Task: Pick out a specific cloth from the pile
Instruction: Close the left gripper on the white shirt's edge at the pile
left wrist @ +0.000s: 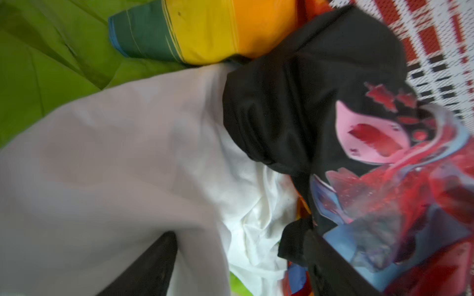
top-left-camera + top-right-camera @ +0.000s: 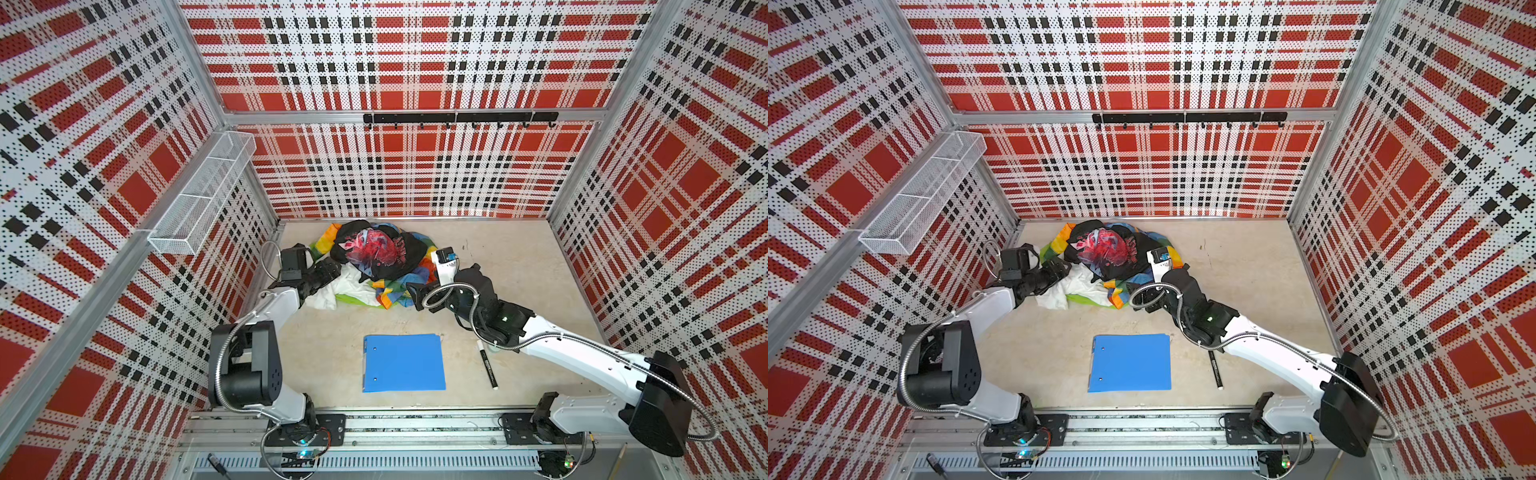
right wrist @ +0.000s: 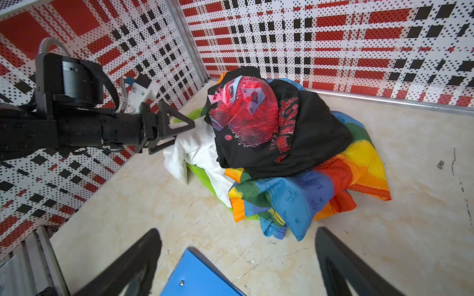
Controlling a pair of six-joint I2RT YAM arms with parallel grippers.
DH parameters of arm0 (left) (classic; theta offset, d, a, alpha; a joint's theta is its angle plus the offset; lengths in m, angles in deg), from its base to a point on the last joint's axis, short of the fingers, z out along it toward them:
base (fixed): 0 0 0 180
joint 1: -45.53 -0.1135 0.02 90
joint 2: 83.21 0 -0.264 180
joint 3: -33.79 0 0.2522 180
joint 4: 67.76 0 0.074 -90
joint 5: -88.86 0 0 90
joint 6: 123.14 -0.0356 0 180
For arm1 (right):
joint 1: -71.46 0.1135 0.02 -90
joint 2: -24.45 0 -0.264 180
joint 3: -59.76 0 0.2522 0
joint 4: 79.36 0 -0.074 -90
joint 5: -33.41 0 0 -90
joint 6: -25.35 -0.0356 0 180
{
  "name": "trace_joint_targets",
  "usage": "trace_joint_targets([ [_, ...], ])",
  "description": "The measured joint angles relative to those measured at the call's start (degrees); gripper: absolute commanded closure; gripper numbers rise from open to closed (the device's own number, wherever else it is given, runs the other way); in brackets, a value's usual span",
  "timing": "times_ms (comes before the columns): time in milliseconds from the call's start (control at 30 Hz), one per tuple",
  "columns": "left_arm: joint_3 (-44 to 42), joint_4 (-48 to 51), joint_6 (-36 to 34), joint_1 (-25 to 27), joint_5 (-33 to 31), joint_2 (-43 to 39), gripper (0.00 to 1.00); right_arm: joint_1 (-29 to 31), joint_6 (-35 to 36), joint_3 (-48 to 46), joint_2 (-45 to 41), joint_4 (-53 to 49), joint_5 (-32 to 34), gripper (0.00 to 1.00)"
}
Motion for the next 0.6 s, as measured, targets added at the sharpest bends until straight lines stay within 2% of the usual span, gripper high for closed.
trace_joint_targets([
  [100,1.6,3.3,-1.1,1.1,-2.3,3.2,0.18,0.0,0.0,-0.3,0.0,-0.1,0.1,0.00],
  [167,2.4,5.7,-1.8,1.8,-4.2,5.2,0.24,0.0,0.0,-0.5,0.0,-0.2,0.2,0.00],
  [233,2.7,7.6,-2.5,2.4,-6.2,6.2,0.39,0.0,0.0,-0.7,0.0,-0.2,0.4,0.00],
  [300,3.0,9.0,-2.9,3.1,-7.6,6.6,0.62,0.0,0.0,-0.8,0.0,-0.6,0.5,0.00],
  [367,3.0,10.1,-3.4,3.5,-8.7,6.6,0.80,0.0,0.0,-0.8,0.0,-0.7,0.7,0.00],
  [467,3.1,10.8,-3.2,3.5,-9.7,6.5,0.98,0.0,0.0,-0.8,0.0,-1.2,1.0,0.00],
  [600,3.1,10.9,-3.4,3.5,-9.3,3.9,1.00,0.0,0.0,-0.8,0.0,-1.7,1.3,0.00],
])
